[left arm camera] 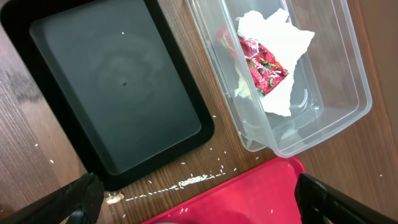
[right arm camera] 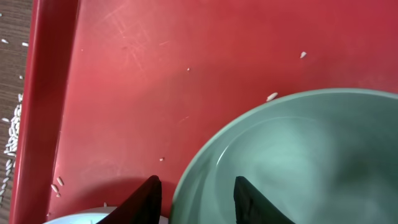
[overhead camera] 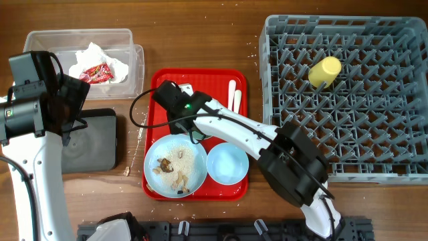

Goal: Sort waste into correct bins and load items into the dishwasher rack
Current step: 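Reach the right gripper to the green bowl and grasp its rim, then carry the green bowl with the right gripper into the rack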

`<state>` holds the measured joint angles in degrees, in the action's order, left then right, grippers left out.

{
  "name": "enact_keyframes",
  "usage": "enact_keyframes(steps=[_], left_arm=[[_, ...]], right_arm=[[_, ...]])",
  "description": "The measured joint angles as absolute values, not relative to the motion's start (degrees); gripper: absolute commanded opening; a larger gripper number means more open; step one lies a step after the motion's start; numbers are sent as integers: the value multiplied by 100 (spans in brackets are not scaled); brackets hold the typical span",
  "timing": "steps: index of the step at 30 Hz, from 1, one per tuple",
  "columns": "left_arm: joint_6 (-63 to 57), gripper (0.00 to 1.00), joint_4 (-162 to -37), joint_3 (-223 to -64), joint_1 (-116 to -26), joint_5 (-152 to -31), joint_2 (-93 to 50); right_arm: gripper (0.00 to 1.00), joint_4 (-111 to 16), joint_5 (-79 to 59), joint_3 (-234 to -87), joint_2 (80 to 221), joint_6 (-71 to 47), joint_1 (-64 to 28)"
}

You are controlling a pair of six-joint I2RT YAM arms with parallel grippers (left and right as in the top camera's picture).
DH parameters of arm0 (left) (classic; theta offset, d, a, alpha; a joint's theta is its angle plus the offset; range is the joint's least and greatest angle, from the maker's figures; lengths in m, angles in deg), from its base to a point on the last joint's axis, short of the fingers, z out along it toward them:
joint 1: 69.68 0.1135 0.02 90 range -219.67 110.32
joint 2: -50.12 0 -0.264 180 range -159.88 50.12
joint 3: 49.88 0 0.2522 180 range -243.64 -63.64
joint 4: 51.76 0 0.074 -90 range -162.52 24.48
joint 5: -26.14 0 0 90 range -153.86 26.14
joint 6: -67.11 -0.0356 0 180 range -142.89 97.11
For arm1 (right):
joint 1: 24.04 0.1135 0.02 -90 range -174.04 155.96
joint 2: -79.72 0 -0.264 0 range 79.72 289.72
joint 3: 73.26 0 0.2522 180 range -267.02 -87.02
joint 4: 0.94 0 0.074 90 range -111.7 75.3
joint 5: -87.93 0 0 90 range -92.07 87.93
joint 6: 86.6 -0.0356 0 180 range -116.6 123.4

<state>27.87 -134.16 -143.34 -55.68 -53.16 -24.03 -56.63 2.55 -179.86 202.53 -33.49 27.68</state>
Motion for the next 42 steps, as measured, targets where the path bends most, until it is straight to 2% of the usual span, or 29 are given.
enact_keyframes(steps=[2, 4, 9, 14, 21, 22, 27, 33, 37, 42], left_arm=[[2787, 100, -13414, -14336, -5568, -5316, -2403], [2787, 100, -13416, -14334, -5568, -5316, -2403], [2787, 100, -13414, -14334, -5568, -5316, -2403], [2787, 100, -13414, -14334, -5568, -5316, -2403], [2787, 100, -13416, -14334, -5568, -5318, -2403], [2787, 100, -13416, -14334, -5568, -5316, -2403], [2787, 100, -13418, -14334, -5568, -5318, -2403], [2787, 100, -13416, -14334, -5568, -5318, -2403], [2787, 100, -13414, -14336, -5568, -5316, -2403], [2787, 100, -13414, -14336, -5568, -5316, -2403]], right_arm=[[11, -5630, 273, -17986, 20253, -3364, 2805], [4, -5597, 293, -17986, 20253, -3399, 2827], [4, -5844, 310, -18228, 20253, -3386, 2825], [4, -7151, -171, -19240, 19977, -2970, 2261], [4, -9001, -2037, -19520, 17844, -971, -738], [4, -9442, -2680, -19533, 17748, -332, -1431], [4, -10616, -4848, -19059, 17752, 1668, -3205], [4, -10353, -6182, -17247, 17754, 3134, -4084], [4, -9709, -6632, -16312, 17776, 3285, -4353], [4, -9532, -6986, -16198, 17776, 3187, -4497]])
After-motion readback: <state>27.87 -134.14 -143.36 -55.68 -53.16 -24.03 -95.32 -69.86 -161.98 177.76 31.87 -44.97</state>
